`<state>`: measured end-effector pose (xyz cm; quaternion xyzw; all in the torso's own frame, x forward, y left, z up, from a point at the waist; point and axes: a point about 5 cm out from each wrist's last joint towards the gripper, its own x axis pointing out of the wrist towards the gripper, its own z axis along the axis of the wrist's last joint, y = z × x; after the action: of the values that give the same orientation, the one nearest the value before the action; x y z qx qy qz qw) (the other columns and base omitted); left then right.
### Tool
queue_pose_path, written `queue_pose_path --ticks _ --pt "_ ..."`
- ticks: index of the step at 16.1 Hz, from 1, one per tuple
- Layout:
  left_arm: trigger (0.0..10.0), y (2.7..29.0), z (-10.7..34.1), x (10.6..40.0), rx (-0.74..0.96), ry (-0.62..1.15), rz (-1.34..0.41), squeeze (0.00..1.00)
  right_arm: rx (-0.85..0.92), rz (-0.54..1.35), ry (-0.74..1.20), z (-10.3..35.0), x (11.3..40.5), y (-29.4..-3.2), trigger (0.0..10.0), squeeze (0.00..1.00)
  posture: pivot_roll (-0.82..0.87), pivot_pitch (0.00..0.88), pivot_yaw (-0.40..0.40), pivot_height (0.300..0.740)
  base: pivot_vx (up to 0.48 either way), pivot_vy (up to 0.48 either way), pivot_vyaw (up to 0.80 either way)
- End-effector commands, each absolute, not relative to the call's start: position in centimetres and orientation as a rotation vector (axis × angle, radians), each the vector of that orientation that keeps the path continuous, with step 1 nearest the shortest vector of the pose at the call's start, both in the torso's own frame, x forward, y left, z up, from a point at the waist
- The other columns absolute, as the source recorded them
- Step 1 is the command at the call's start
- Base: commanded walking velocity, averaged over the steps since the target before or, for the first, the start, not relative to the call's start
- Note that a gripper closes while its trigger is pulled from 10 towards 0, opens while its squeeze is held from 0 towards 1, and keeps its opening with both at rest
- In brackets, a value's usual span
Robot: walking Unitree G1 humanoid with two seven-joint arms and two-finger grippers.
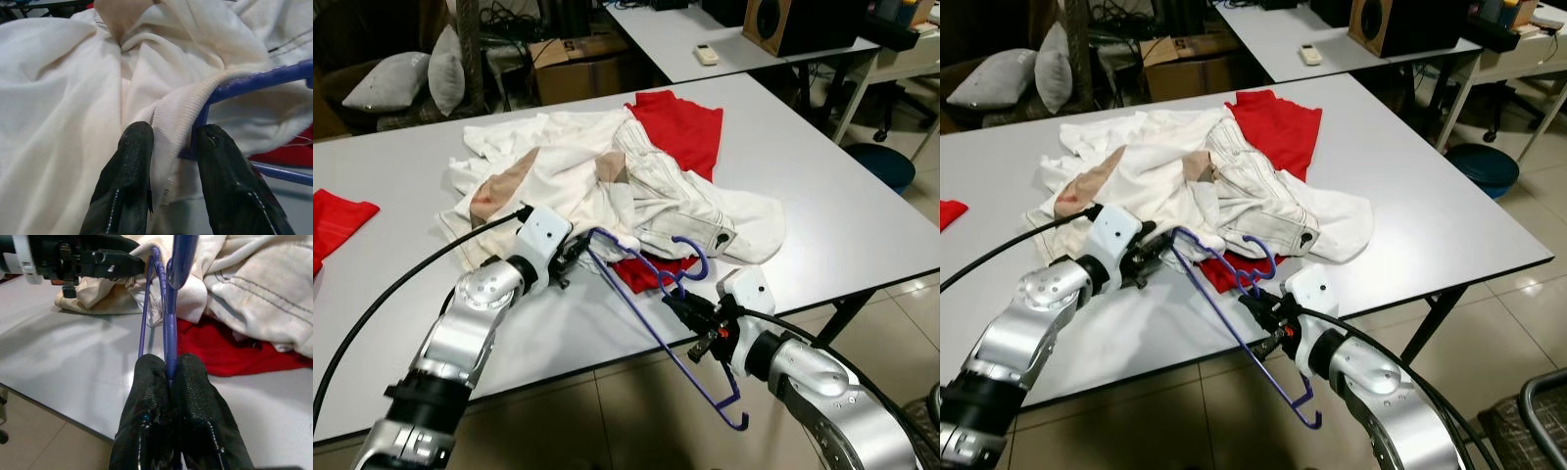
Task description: Hang hanger
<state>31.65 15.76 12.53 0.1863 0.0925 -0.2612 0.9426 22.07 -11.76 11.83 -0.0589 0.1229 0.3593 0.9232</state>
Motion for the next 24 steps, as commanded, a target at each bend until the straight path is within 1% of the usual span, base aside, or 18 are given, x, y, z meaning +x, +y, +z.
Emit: queue_pose_path --ticks 1,3,5,10,13,15,19,21,24 --pt "0.0 15.9 13.1 32.2 0.404 0.175 -0.517 0.00 -0.146 0.730 0.282 11.3 22.2 -11.8 10.0 0.00 0.06 0.000 0.096 0.740 0.000 0.000 0.00" --pt "0.0 15.7 13.3 32.6 0.416 0.169 -0.510 0.00 -0.154 0.747 0.293 11.2 21.9 -11.9 10.0 0.00 0.08 0.000 0.080 0.740 0.000 0.000 0.00" --pt "0.0 15.7 13.0 32.4 0.409 0.178 -0.507 0.00 -0.155 0.754 0.302 11.2 21.7 -12.1 10.0 0.00 0.08 0.000 0.064 0.740 0.000 0.000 0.00" --pt "0.0 15.4 13.1 32.3 0.365 0.172 -0.513 0.00 -0.150 0.744 0.302 11.4 22.0 -12.2 10.0 0.00 0.07 0.000 0.058 0.740 0.000 0.000 0.00" --pt "0.0 15.1 14.5 32.6 0.314 0.133 -0.518 0.00 -0.158 0.730 0.313 11.3 22.0 -12.7 10.0 0.00 0.06 0.000 0.047 0.740 0.000 0.000 0.00" --pt "0.0 15.1 15.7 32.9 0.290 0.099 -0.522 0.00 -0.167 0.712 0.320 11.4 22.2 -12.9 10.0 0.00 0.05 0.000 0.053 0.740 0.000 0.000 0.00" --pt "0.0 14.6 18.2 32.7 0.274 0.031 -0.575 0.00 -0.146 0.597 0.329 11.4 23.2 -13.3 10.0 0.00 0.04 0.000 0.071 0.740 0.000 0.000 0.00" --pt "0.0 14.5 18.4 32.5 0.285 0.029 -0.595 0.00 -0.126 0.572 0.322 11.6 23.5 -13.2 10.0 0.00 0.04 0.000 0.077 0.740 0.000 0.000 0.00" --pt "0.0 15.1 18.9 32.3 0.343 0.033 -0.587 0.00 -0.052 0.497 0.246 13.2 25.2 -12.9 10.0 0.00 0.05 0.000 0.068 0.740 0.000 0.000 0.00"
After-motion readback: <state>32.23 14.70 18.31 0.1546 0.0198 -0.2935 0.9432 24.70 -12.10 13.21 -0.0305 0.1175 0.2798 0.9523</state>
